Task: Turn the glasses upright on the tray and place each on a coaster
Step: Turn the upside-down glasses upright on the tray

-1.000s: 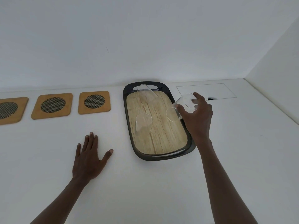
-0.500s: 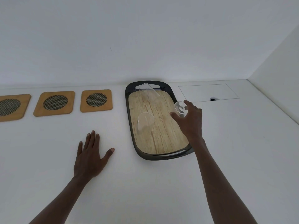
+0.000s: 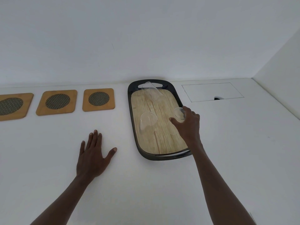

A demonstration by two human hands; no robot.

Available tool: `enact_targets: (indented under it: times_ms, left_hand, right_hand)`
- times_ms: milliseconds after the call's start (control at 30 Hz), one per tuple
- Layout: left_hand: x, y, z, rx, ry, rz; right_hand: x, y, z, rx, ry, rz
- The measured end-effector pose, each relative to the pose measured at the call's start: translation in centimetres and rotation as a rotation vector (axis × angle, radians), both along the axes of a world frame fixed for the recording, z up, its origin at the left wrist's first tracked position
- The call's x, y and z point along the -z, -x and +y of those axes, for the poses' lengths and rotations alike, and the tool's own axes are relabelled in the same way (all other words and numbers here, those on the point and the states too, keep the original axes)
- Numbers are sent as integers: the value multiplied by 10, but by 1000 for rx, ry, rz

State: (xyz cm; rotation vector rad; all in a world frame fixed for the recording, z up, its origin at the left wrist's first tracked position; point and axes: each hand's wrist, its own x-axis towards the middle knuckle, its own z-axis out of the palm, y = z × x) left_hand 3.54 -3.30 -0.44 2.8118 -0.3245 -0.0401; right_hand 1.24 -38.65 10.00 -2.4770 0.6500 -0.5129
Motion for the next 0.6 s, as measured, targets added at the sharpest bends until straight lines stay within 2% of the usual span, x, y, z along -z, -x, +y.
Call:
enact_targets:
  times_ms: [600]
  left_hand:
    - [3, -2, 1, 11, -7, 7]
  right_hand:
    - [6, 2, 4, 18, 5, 21]
